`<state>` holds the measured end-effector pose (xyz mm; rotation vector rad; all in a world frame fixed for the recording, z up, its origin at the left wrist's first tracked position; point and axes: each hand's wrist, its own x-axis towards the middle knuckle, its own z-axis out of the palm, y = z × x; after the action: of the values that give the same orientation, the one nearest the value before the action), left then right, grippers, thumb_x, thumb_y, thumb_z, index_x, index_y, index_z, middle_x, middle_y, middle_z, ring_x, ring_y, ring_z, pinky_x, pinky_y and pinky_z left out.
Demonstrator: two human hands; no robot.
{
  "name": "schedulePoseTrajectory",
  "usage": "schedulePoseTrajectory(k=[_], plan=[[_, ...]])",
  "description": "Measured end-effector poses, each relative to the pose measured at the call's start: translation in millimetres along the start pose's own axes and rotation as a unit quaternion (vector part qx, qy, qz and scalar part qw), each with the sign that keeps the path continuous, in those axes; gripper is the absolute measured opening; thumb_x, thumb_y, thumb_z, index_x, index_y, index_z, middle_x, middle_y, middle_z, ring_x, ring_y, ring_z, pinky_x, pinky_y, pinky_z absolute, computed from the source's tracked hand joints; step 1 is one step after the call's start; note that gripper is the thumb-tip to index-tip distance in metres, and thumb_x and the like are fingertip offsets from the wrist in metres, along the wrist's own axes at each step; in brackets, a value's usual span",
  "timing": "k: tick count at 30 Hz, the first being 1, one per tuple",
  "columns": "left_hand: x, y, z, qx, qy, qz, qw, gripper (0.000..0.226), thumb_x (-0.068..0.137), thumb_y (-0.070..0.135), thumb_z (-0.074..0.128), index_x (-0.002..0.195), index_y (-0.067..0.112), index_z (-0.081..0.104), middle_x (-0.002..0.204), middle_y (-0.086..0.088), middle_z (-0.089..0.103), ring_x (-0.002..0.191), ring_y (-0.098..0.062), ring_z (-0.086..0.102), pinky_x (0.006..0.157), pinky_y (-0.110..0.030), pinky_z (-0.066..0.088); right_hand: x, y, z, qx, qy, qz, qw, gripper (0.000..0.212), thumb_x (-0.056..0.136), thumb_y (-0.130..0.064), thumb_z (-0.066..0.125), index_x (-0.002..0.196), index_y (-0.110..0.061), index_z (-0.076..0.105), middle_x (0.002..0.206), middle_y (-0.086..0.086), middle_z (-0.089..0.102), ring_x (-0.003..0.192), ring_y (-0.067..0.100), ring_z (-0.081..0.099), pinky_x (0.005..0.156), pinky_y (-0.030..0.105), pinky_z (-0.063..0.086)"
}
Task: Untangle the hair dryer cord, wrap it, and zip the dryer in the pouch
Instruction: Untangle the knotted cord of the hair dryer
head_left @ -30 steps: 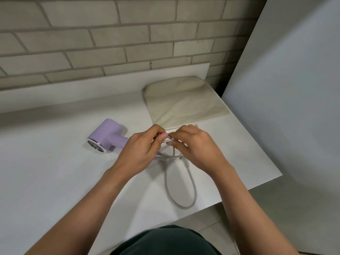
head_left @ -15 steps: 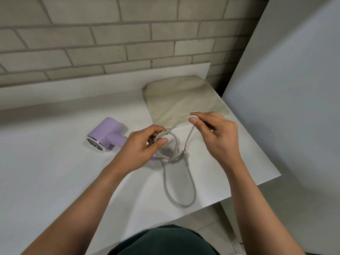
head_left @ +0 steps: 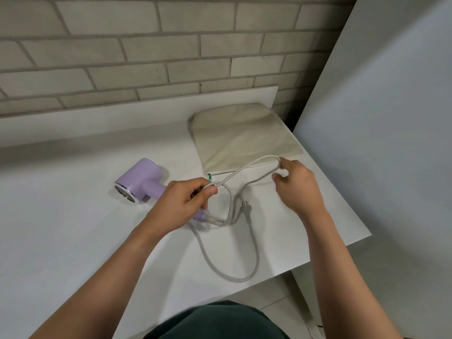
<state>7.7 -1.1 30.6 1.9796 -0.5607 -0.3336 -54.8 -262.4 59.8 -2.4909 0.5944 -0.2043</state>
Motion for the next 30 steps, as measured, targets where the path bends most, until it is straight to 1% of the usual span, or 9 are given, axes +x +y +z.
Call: schedulePoseTrajectory(k=[2,4,6,9,12,17,21,26,30], plan=[[-0.8,0.8,0.6,0.03,0.001,0.008,1.0,0.027,0.101,0.038,0.06,0.086,0.019,0.07,0.064,0.004,0.067,0.068,-0.017,0.073,0.06,-0.029,0.049,-8.1,-13.4,4.6,-0.081,0.0,-0.056,0.995,0.075,0.09,0.0,0.054,0.16,-0.011,0.029,0.163,0.01,0.031,0.131,0.037,0.047,0.103,0.042,0.042],[-1.3,2.5,1.4,0.049,0.003,0.015,0.999,0.028,0.102,0.036,0.059,0.086,0.016,0.071,0.064,0.006,0.067,0.063,-0.014,0.068,0.057,-0.019,0.042,-18.0,-32.8,5.6,-0.083,0.055,-0.131,0.986,0.09,0.08,0.005,0.055,0.162,-0.012,0.021,0.166,0.009,0.023,0.128,0.036,0.041,0.099,0.042,0.044],[-0.4,4.2,1.9,0.052,0.002,0.018,0.998,0.028,0.102,0.035,0.059,0.088,0.016,0.071,0.066,0.006,0.07,0.061,-0.013,0.066,0.057,-0.019,0.044,-23.9,-45.3,9.9,-0.088,0.06,-0.237,0.966,0.083,0.081,0.001,0.061,0.158,-0.017,0.036,0.156,0.006,0.039,0.117,0.033,0.046,0.089,0.041,0.048],[-0.5,9.1,1.4,0.035,0.001,0.02,0.999,0.025,0.103,0.035,0.058,0.091,0.018,0.072,0.072,0.003,0.073,0.062,-0.015,0.072,0.06,-0.022,0.05,-23.9,-52.8,19.5,-0.1,0.001,-0.334,0.937,0.038,0.095,-0.019,0.067,0.133,-0.019,0.068,0.122,0.001,0.065,0.102,0.029,0.056,0.08,0.039,0.052],[-2.0,10.5,-1.3,0.012,-0.005,0.015,1.0,0.023,0.102,0.036,0.059,0.095,0.019,0.074,0.079,0.005,0.074,0.063,-0.015,0.076,0.066,-0.033,0.059,-20.7,-51.8,25.9,-0.127,-0.041,-0.313,0.94,0.025,0.103,-0.037,0.058,0.115,-0.023,0.076,0.106,-0.002,0.068,0.1,0.026,0.06,0.075,0.039,0.051],[1.2,1.8,-7.1,0.007,-0.01,0.036,0.999,0.019,0.097,0.05,0.064,0.1,0.033,0.073,0.095,-0.01,0.071,0.073,-0.017,0.078,0.077,-0.05,0.062,-20.3,-46.4,21.5,0.05,0.057,-0.312,0.947,0.021,0.096,-0.034,0.068,0.106,-0.02,0.08,0.093,-0.005,0.071,0.075,0.017,0.065,0.07,0.036,0.056],[1.0,-8.2,-9.4,0.076,-0.001,0.041,0.996,0.043,0.089,0.067,0.055,0.097,0.029,0.073,0.086,-0.003,0.071,0.075,-0.021,0.068,0.075,-0.047,0.057,-17.7,-49.4,-1.8,0.177,0.165,-0.257,0.936,0.013,0.094,-0.024,0.076,0.103,-0.017,0.081,0.093,-0.005,0.075,0.071,0.005,0.063,0.072,0.014,0.046],[-1.6,-14.0,-5.2,0.027,-0.006,0.054,0.998,0.023,0.1,0.041,0.061,0.093,0.022,0.071,0.077,0.006,0.072,0.073,-0.015,0.069,0.07,-0.039,0.057,-9.5,-32.1,-17.3,0.241,0.181,-0.145,0.942,0.015,0.095,-0.03,0.075,0.107,-0.022,0.08,0.093,-0.01,0.075,0.075,0.009,0.067,0.075,0.015,0.048],[1.9,-4.1,-2.3,0.037,0.023,0.065,0.997,0.032,0.095,0.053,0.054,0.084,0.024,0.062,0.063,0.003,0.063,0.058,-0.013,0.058,0.057,-0.025,0.048,-2.7,-8.1,-9.2,0.207,0.148,-0.052,0.966,0.02,0.098,-0.037,0.07,0.11,-0.024,0.079,0.099,-0.01,0.075,0.081,0.01,0.069,0.072,0.01,0.046]])
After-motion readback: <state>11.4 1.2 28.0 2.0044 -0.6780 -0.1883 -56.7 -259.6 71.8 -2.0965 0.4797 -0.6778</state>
